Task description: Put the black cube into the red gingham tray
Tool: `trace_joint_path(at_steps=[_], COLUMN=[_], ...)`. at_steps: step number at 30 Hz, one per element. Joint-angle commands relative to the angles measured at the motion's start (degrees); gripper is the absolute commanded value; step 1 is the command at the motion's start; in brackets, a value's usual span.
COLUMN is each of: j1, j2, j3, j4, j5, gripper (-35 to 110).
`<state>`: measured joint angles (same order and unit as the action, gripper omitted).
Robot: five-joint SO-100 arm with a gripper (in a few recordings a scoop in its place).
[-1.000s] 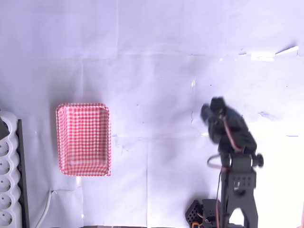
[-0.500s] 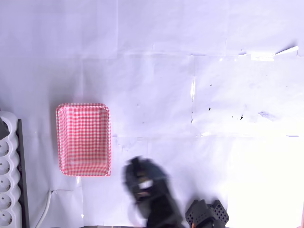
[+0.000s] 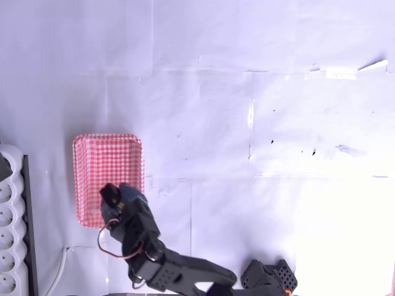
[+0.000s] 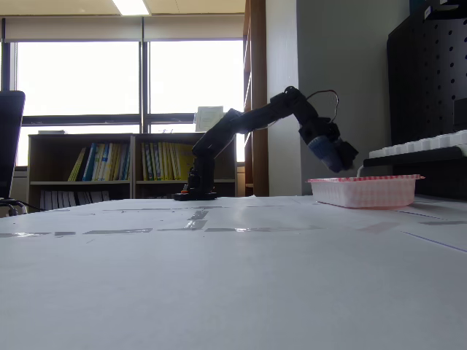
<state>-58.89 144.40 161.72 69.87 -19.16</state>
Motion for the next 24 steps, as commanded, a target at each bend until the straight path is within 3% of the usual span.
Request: trace_joint_path(at_steps=[1, 7, 18, 24], j1=[-1.58, 0.09, 3.25, 5.01], j2=[-0.09, 0.62, -2.55, -21.71], j3=[7.65, 7.73, 7.65, 2.9], j4=[-2.11, -1.58, -0.97, 0.26], j5=[-0.09, 1.58, 2.55, -2.2], gripper=[11, 29, 34, 31])
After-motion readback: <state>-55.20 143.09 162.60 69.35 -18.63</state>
